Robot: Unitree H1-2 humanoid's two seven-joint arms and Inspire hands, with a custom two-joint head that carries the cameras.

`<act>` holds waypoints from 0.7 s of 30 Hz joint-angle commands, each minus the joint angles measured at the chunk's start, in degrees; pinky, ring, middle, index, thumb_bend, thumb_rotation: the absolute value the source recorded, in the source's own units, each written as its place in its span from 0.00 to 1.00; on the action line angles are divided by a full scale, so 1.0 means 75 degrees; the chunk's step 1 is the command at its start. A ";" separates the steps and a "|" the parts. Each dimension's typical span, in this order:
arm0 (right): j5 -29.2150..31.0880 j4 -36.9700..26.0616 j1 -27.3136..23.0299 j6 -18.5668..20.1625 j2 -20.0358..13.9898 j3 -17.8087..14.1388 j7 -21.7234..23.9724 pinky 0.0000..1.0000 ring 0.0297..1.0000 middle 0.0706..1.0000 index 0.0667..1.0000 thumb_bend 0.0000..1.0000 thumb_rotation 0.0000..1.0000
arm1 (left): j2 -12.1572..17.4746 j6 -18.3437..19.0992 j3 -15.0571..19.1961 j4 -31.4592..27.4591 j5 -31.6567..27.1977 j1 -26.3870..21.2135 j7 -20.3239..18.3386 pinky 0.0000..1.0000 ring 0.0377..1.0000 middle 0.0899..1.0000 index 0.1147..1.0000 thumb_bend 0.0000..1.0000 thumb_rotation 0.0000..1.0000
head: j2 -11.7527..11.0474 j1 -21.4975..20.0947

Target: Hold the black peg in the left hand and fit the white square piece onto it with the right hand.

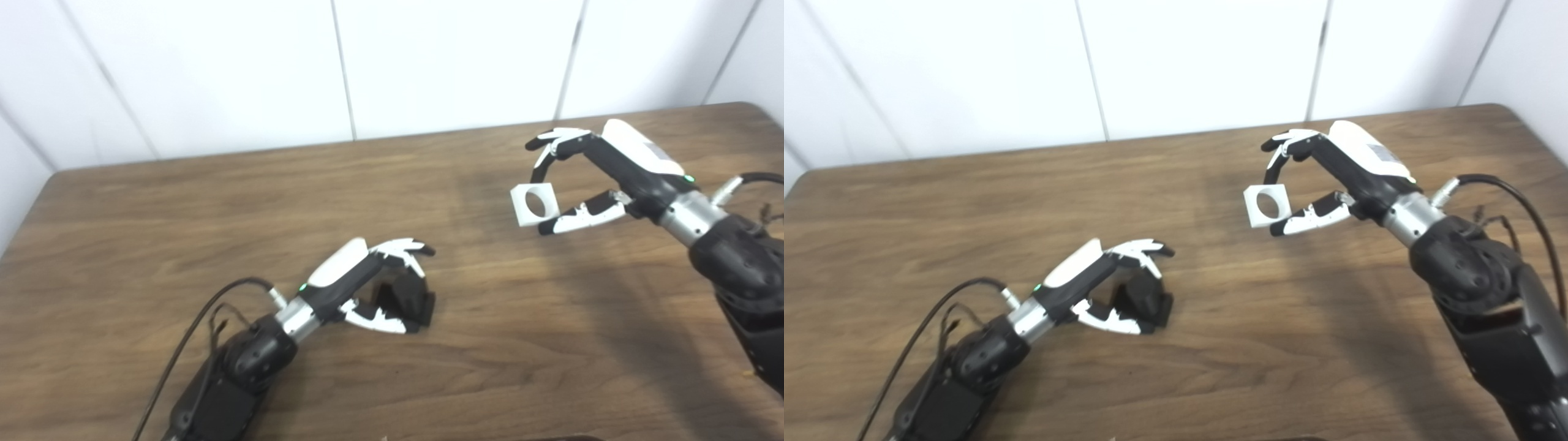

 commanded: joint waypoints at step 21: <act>-0.0313 -0.1242 -0.0466 0.0825 0.1691 0.1185 0.0809 0.75 0.87 0.78 0.44 0.52 0.14 | 0.0048 0.0813 -0.0260 0.0729 0.0527 0.0281 -0.0386 0.81 0.90 0.84 0.42 0.52 0.08 | 0.0083 0.0112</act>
